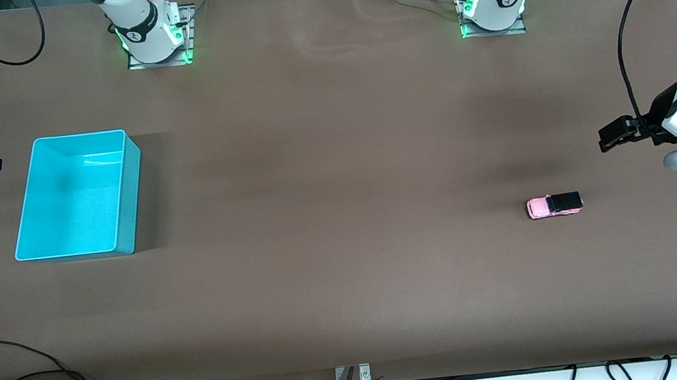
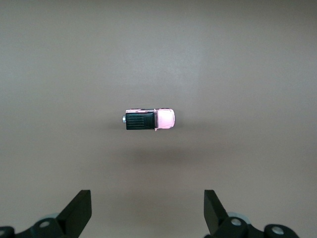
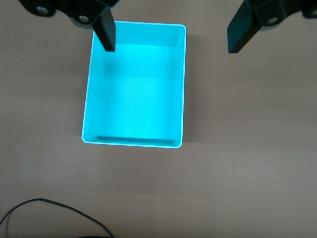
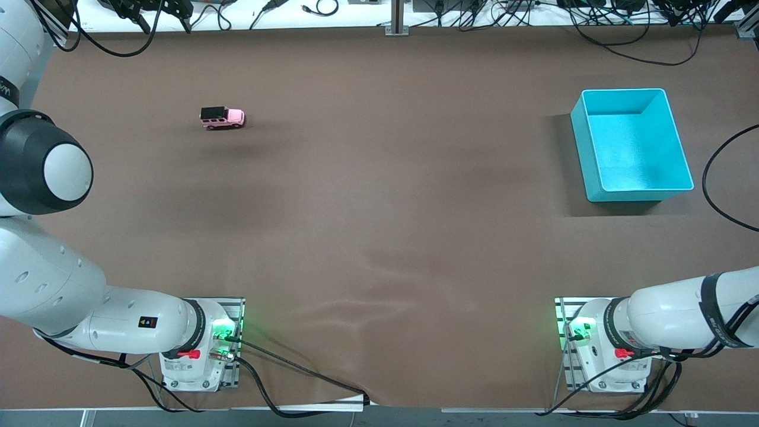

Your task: Wind and store pink jeep toy

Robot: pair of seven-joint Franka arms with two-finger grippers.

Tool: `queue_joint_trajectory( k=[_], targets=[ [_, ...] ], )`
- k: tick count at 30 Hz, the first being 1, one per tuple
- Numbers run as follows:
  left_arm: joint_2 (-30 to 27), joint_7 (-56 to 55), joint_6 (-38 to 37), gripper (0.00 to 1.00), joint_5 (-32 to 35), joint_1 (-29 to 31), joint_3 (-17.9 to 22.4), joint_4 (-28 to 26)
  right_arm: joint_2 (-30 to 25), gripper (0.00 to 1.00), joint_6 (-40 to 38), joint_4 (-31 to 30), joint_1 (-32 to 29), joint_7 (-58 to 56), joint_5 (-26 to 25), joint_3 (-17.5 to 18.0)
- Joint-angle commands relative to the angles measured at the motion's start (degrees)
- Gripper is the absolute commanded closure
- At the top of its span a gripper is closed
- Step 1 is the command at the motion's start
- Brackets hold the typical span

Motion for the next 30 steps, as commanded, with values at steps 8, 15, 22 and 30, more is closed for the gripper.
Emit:
queue_joint_trajectory(
  k=[8,15,22,30],
  targets=[
    [-0.2,1.1,0.0,0.0,0.4,0.1,0.0,0.4,0.0,0.0,-0.2,1.1,0.3,-1.1,-0.6,0.3],
    [-0.2,1.1,-0.1,0.0,0.4,0.1,0.0,0.4,0.0,0.0,-0.4,1.1,0.2,-1.1,-0.4,0.2],
    [-0.2,1.1,0.0,0.0,0.4,0.1,0.0,0.4,0.2,0.0,-0.2,1.1,0.3,-1.1,-0.3,0.3],
    [-0.2,1.1,0.0,0.0,0.4,0.1,0.0,0.4,0.2,0.0,-0.4,1.1,0.3,-1.0,-0.2,0.3]
  ],
)
